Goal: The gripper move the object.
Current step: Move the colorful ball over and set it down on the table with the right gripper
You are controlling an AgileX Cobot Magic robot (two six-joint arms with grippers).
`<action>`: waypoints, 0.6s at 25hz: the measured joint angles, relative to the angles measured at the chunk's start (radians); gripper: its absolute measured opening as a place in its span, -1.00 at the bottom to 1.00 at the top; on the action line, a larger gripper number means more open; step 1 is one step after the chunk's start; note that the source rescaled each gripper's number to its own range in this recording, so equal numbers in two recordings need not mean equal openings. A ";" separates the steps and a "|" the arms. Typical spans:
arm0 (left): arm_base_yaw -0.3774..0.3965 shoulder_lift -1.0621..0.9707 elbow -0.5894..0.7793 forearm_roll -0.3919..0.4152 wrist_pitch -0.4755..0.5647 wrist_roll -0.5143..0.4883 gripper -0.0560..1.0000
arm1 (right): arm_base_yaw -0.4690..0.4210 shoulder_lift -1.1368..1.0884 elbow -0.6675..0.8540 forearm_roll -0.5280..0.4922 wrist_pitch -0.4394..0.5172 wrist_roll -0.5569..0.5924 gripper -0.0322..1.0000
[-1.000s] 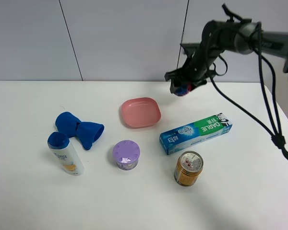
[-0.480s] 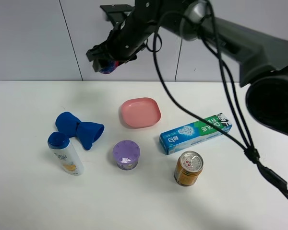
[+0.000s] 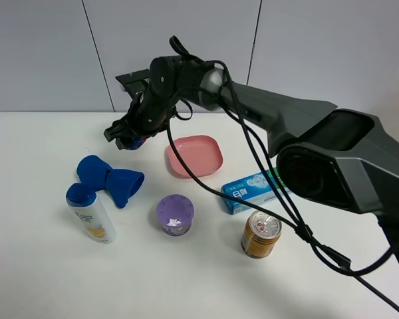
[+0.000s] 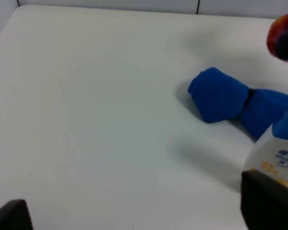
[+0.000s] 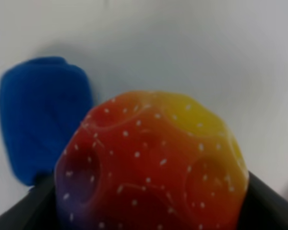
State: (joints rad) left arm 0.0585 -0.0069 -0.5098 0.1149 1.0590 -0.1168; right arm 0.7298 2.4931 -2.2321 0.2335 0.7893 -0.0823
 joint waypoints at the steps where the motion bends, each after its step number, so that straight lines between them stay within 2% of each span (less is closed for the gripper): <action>1: 0.000 0.000 0.000 0.000 0.000 0.000 1.00 | 0.000 0.014 0.000 -0.001 -0.020 0.000 -0.92; 8: 0.000 0.000 0.000 0.001 0.000 -0.001 1.00 | 0.000 0.105 0.000 -0.002 -0.196 0.000 -0.92; 15: 0.000 0.000 0.000 0.001 0.000 -0.001 1.00 | 0.000 0.154 -0.001 0.001 -0.261 -0.004 -0.92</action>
State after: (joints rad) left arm 0.0585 -0.0069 -0.5098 0.1158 1.0590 -0.1178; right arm 0.7298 2.6475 -2.2330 0.2342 0.5286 -0.0867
